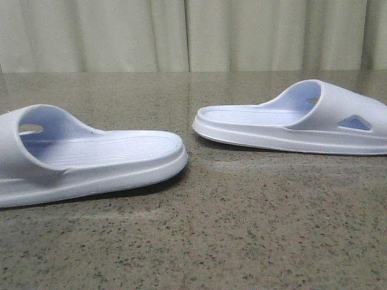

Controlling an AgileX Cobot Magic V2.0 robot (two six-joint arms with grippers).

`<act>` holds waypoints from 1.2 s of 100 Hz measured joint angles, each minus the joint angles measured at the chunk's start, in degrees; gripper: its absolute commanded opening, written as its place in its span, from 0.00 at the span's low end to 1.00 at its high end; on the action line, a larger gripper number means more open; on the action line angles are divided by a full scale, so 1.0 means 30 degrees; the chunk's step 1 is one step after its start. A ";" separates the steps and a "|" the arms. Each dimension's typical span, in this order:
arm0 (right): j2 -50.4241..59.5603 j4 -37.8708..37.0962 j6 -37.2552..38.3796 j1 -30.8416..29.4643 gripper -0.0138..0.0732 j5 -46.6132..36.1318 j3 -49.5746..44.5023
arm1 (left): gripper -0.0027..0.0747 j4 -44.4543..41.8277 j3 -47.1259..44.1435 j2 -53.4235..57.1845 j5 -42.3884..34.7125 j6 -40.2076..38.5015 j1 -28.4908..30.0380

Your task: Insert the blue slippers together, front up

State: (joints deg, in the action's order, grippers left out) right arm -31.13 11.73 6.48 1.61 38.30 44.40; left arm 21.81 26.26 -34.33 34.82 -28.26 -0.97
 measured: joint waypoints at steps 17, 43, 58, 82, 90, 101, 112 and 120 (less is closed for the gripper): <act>0.0000 0.0000 0.0000 0.0000 0.67 0.0000 0.0000 | 0.69 0.0383 -0.0893 0.0000 -0.0357 -0.0834 0.0000; 0.0000 0.0009 0.0000 0.0000 0.67 0.0000 0.0000 | 0.65 0.1302 -0.1454 0.0000 -0.0658 -0.1034 0.0000; 0.0000 0.0009 0.0000 0.0000 0.67 -0.0004 0.0000 | 0.56 0.1607 -0.1454 0.0000 -0.0826 -0.1063 0.0000; 0.0000 0.0009 0.0000 0.0000 0.67 -0.0004 0.0000 | 0.50 0.1685 -0.1454 -0.0226 -0.0931 -0.1063 0.0000; 0.0000 0.0009 0.0000 0.0000 0.67 -0.0004 0.0000 | 0.50 0.1751 -0.1454 -0.0582 -0.0971 -0.1063 0.0000; 0.0000 0.0009 0.0000 0.0000 0.67 -0.0004 0.0000 | 0.50 0.1993 -0.1454 -0.1267 -0.1009 -0.1063 0.0000; 0.0000 0.0009 0.0000 0.0000 0.67 -0.0004 0.0000 | 0.50 0.2299 -0.1454 -0.2016 -0.1044 -0.1063 0.0000; 0.0000 0.0009 0.0000 0.0000 0.67 -0.0037 0.0000 | 0.50 0.2509 -0.1454 -0.2512 -0.1115 -0.1028 0.0000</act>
State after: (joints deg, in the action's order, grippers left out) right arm -31.13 11.76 6.48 1.61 38.19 44.40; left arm 29.34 21.90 -41.86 31.48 -31.34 -0.97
